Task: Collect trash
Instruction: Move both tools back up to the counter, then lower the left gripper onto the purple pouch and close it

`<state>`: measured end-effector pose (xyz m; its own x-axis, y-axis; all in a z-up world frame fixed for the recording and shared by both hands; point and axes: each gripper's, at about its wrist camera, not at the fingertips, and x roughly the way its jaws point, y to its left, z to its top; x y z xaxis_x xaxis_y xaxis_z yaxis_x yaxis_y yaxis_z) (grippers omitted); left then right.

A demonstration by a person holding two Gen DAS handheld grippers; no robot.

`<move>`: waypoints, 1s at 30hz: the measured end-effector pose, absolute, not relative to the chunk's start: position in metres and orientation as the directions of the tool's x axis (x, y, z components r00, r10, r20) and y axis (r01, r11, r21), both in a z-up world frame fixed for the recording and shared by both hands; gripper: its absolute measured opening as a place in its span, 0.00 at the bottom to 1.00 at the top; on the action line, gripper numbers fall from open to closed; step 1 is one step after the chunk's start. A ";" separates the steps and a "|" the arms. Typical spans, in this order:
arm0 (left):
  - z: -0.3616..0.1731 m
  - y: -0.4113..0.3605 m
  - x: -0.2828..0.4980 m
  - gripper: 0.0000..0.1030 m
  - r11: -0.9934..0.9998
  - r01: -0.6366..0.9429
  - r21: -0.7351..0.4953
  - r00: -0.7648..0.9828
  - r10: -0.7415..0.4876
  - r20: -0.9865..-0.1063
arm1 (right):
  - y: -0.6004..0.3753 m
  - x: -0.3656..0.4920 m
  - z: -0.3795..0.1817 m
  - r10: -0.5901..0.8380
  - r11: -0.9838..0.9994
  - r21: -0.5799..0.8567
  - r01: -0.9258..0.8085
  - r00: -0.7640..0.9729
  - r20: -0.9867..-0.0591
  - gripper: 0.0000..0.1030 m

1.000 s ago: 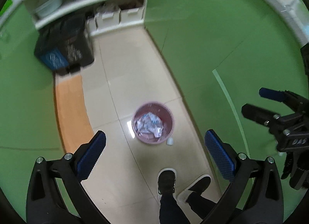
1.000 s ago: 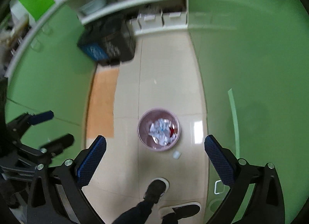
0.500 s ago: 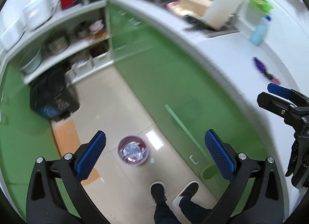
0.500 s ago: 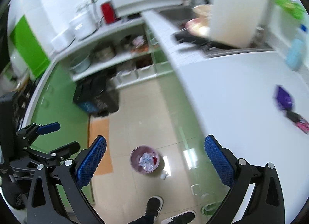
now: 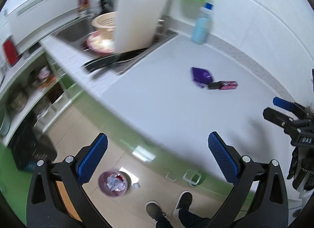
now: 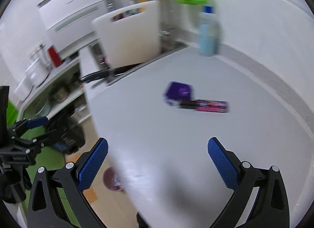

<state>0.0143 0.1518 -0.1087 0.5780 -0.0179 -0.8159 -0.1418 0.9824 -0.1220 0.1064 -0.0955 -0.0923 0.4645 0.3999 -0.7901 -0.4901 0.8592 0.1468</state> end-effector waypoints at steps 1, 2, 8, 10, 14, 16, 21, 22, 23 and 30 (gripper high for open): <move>-0.109 0.147 0.025 0.97 0.984 -0.128 -0.121 0.577 -0.025 -0.816 | -0.108 0.113 -0.092 0.390 0.870 0.147 -0.471 0.473 -0.790 0.95; -0.108 0.141 0.035 0.97 0.986 -0.115 -0.122 0.575 -0.034 -0.817 | -0.115 0.116 -0.092 0.383 0.876 0.146 -0.460 0.477 -0.791 0.95; -0.114 0.110 0.108 0.97 0.992 -0.043 -0.120 0.556 -0.076 -0.828 | -0.162 0.136 -0.099 0.349 0.906 0.156 -0.393 0.487 -0.801 0.95; -0.120 0.097 0.137 0.97 0.993 -0.026 -0.111 0.542 -0.079 -0.836 | -0.173 0.143 -0.104 0.341 0.912 0.160 -0.378 0.481 -0.807 0.95; -0.134 0.073 0.181 0.97 0.994 -0.008 -0.104 0.519 -0.085 -0.850 | -0.193 0.153 -0.113 0.325 0.921 0.161 -0.355 0.472 -0.819 0.95; -0.142 0.062 0.200 0.97 0.995 -0.001 -0.099 0.508 -0.085 -0.857 | -0.202 0.159 -0.117 0.319 0.924 0.161 -0.346 0.467 -0.825 0.95; -0.159 0.040 0.238 0.97 0.996 0.010 -0.085 0.481 -0.080 -0.873 | -0.222 0.172 -0.125 0.312 0.928 0.165 -0.333 0.456 -0.833 0.95; -0.163 0.037 0.246 0.97 0.996 0.010 -0.084 0.474 -0.079 -0.877 | -0.227 0.175 -0.127 0.312 0.929 0.167 -0.331 0.454 -0.835 0.95; -0.168 0.034 0.254 0.97 0.997 0.010 -0.076 0.466 -0.072 -0.882 | -0.228 0.177 -0.128 0.312 0.929 0.168 -0.330 0.452 -0.836 0.95; -0.199 0.024 0.286 0.97 1.000 0.002 -0.027 0.419 -0.026 -0.907 | -0.244 0.192 -0.138 0.312 0.931 0.180 -0.319 0.431 -0.847 0.95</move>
